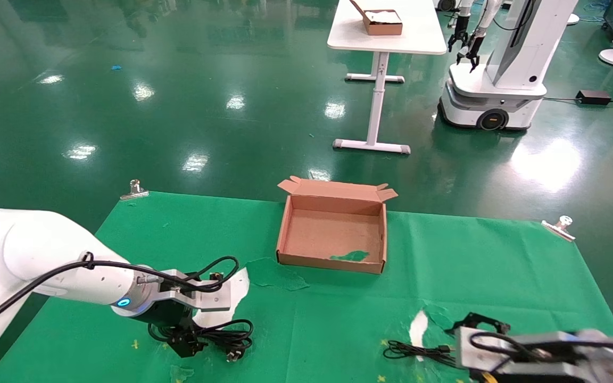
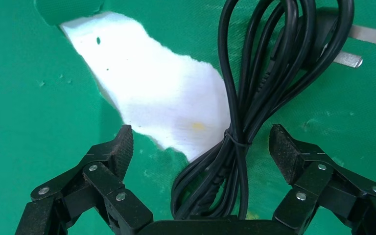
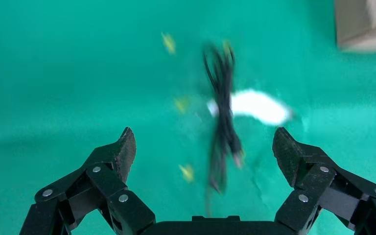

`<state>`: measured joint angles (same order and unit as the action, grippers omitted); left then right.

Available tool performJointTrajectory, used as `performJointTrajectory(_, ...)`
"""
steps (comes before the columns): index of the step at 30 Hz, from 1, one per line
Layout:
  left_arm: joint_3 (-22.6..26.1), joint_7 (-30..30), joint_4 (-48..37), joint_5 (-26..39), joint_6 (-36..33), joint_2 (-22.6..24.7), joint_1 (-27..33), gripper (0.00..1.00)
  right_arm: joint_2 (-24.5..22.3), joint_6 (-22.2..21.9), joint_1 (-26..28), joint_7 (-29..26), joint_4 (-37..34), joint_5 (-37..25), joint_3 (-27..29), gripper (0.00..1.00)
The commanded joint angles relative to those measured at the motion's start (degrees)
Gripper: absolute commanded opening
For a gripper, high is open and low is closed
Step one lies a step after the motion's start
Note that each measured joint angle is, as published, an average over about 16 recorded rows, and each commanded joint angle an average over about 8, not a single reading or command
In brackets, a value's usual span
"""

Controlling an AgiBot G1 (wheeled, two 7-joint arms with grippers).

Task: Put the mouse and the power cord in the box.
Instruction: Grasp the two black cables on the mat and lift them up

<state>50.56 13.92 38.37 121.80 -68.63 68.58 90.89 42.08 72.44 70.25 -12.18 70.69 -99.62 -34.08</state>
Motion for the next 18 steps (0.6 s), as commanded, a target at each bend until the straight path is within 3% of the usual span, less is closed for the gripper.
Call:
performJointTrajectory(1,0.0,-0.3,-0.53,-0.05,0.08,0.17,0.15,1.0,2.02,-0.5,1.75,-1.42,-1.32,-5.79,-2.08,1.0)
performJointTrajectory(10,-0.05,-1.03,-1.66,-0.23,0.28,0.51,0.43,1.0,10.7,-3.2,7.01,1.33,-14.27,-11.79,-4.86,1.0)
performJointTrajectory(15,-0.06,-1.23,-2.04,-0.28,0.35,0.62,0.52,0.37,13.36,-3.92,8.72,1.84,-18.3,-12.79,-5.38,0.97)
performJointTrajectory(18,-0.06,-1.29,-2.2,-0.3,0.39,0.66,0.55,0.0,14.17,-4.43,9.16,1.71,-19.79,-13.46,-5.59,0.65)
